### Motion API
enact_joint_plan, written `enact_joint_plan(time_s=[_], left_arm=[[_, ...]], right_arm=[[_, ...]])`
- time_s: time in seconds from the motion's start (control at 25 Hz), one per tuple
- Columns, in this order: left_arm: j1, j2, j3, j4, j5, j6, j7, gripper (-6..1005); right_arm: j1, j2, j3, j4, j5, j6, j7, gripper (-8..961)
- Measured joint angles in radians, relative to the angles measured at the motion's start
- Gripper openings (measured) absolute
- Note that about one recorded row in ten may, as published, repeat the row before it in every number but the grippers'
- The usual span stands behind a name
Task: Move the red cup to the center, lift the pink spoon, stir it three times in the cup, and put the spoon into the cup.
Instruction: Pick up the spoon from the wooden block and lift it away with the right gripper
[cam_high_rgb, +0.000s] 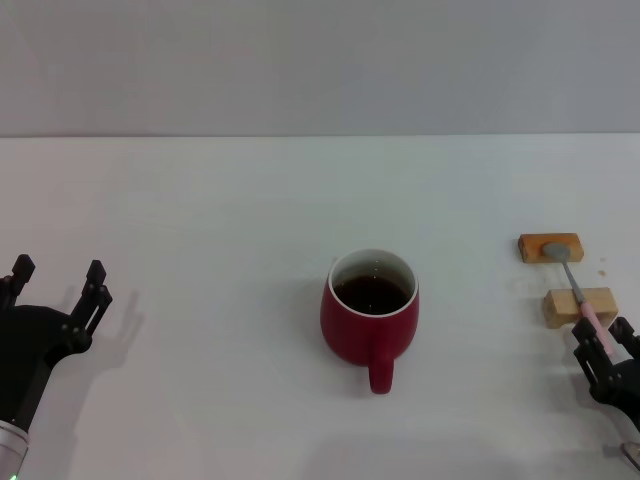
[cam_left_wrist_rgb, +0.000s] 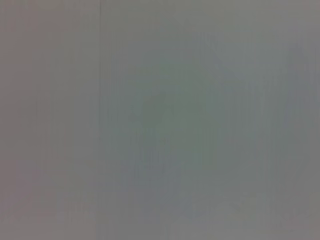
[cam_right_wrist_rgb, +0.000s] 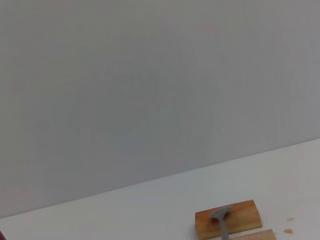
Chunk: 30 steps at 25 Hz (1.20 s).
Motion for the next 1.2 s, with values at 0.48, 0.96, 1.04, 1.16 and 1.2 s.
enact_joint_plan(time_s=[0.48, 0.96, 1.04, 1.16, 1.2], left_arm=[[-0.002, 0.001, 0.0, 0.004, 0.0, 0.003, 0.0, 814], [-0.004, 0.002, 0.0, -0.004, 0.0, 0.011, 0.0, 815], [-0.005, 0.002, 0.0, -0.005, 0.0, 0.017, 0.0, 815], [-0.005, 0.001, 0.0, -0.005, 0.0, 0.019, 0.0, 815], [-0.004, 0.0, 0.001, -0.004, 0.0, 0.019, 0.0, 815]], right_arm=[[-0.002, 0.001, 0.008, 0.012, 0.002, 0.016, 0.0, 226], [-0.003, 0.002, 0.011, 0.007, 0.002, 0.001, -0.012, 29], [-0.006, 0.002, 0.014, 0.006, 0.003, -0.019, -0.019, 29], [-0.014, 0.003, 0.021, 0.009, 0.003, -0.058, -0.051, 29], [-0.019, 0.002, 0.023, 0.011, 0.003, -0.085, -0.061, 29]])
